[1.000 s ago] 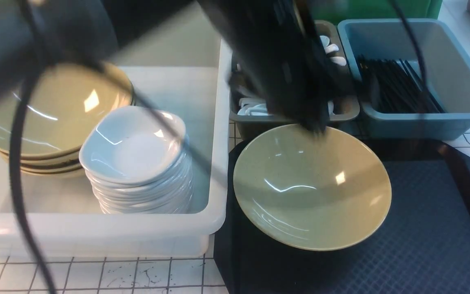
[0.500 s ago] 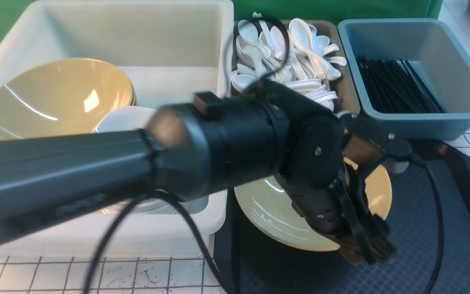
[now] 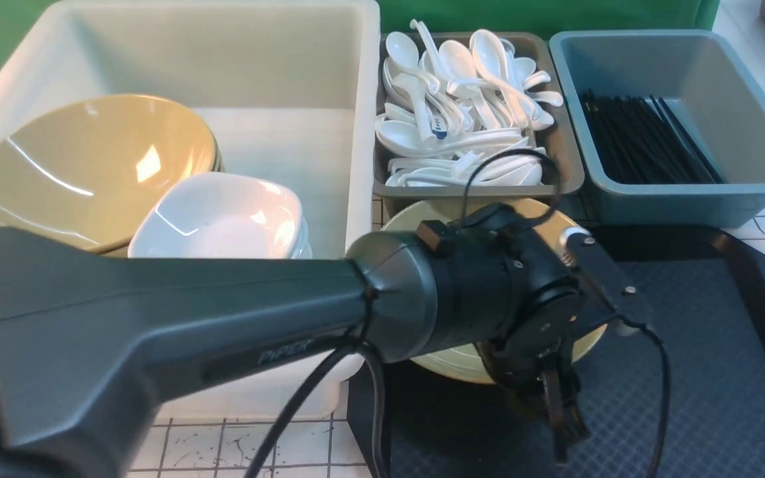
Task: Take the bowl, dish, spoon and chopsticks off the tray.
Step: Use the left arm to grab the yellow noodle bowl on the left, then use the left arm to put the noodle bowl into the large storage box on the left
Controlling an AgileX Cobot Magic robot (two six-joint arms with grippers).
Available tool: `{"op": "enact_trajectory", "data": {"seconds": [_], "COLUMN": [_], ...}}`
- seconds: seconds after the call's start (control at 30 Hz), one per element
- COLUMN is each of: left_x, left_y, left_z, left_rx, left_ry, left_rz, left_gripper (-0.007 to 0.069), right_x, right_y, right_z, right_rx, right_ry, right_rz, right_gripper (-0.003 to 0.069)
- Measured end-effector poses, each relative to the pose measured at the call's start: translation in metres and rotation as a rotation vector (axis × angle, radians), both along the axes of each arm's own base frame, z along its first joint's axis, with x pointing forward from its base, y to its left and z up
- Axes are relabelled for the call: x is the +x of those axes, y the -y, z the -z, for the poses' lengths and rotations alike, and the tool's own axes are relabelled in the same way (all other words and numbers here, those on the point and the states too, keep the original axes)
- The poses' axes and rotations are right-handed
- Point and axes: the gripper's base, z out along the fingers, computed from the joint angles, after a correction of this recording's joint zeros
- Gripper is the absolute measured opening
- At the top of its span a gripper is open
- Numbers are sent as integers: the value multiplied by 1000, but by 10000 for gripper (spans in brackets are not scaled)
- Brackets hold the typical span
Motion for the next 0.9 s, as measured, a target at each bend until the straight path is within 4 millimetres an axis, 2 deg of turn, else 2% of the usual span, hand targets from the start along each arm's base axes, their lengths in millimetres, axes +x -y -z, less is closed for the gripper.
{"op": "enact_trajectory", "data": {"seconds": [0.03, 0.07, 0.1, 0.17, 0.3, 0.37, 0.47, 0.63, 0.7, 0.73, 0.8, 0.83, 0.9], "left_x": [-4, -5, -10, -26, -71, -83, -91, -82, -69, -55, -40, -25, -13], "left_y": [0, 0, -1, -1, 0, -7, -23, -70, -99, -121, -149, -171, -189], "left_z": [-10, -11, -24, -44, -87, -108, -143, -194, -211, -218, -225, -227, -227], "left_rx": [-11, -14, -32, -80, -203, -253, -339, -432, -434, -405, -352, -309, -277], "left_ry": [11, 12, 19, -3, -70, -66, -16, 119, 195, 257, 320, 361, 383], "left_rz": [6, 7, 7, 3, 29, 47, 58, -48, -142, -224, -333, -425, -503], "left_gripper": [141, 134, 78, 26, 17, 17, 16, 16, 16, 16, 16, 16, 16], "right_x": [0, 0, 0, 0, 0, 0, 0, 4, 9, 14, 23, 29, 36], "right_y": [0, 0, 0, 0, 0, 0, -1, -8, -15, -21, -32, -40, -48], "right_z": [0, 0, 0, 0, 0, 0, -1, -9, -13, -16, -18, -19, -19], "right_rx": [1, 1, 1, 1, 4, 7, 11, 79, 86, 77, 60, 42, 23], "right_ry": [-1, -1, -1, -1, -3, -1, 3, 65, 89, 101, 104, 101, 94], "right_rz": [-1, -1, -1, -1, 1, 1, -1, -34, -48, -60, -74, -86, -97], "right_gripper": [153, 153, 155, 156, 161, 162, 162, 162, 162, 162, 162, 162, 162]}}
